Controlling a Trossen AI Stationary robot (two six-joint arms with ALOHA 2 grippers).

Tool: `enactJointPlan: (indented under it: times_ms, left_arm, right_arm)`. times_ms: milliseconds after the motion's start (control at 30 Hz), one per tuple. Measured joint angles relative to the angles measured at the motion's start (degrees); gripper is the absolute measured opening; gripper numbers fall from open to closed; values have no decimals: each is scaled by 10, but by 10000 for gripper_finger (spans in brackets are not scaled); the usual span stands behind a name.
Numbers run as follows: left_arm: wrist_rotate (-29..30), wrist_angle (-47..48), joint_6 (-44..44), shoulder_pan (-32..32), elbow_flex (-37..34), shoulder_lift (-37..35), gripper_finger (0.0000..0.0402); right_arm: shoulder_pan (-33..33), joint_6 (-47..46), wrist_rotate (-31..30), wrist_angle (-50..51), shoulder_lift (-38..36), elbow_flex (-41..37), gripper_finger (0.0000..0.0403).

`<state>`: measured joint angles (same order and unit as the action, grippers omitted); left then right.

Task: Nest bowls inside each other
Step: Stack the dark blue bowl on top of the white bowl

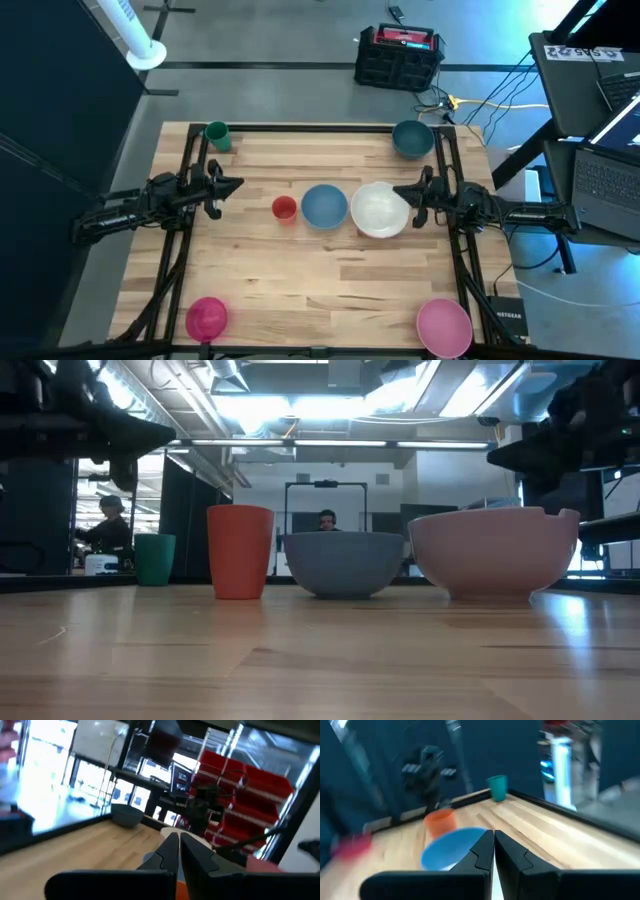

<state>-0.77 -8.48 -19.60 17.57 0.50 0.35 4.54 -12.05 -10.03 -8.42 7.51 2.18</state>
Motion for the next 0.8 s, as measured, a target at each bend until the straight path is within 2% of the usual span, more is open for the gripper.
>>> enactJointPlan:
  times_ms: [333,433,533,633,733,800]
  left_arm:
    - [4,7,-64,41,0,4,0]
    - [4,7,-75,52,0,15,0]
    - [4,7,-80,55,0,28,0]
    - [4,6,-90,55,1,35,0]
    - [4,4,-97,55,1,35,0]
    - [4,3,-97,54,1,35,0]
  right_arm:
    - [0,-165,-83,-87,9,52,1]
    - [0,-117,-87,-11,55,132,1]
    - [0,-54,-118,89,122,233,1]
    - [15,13,-204,221,194,354,1]
    - [64,54,-310,372,257,477,1]
    - [119,89,-328,464,293,553,1]
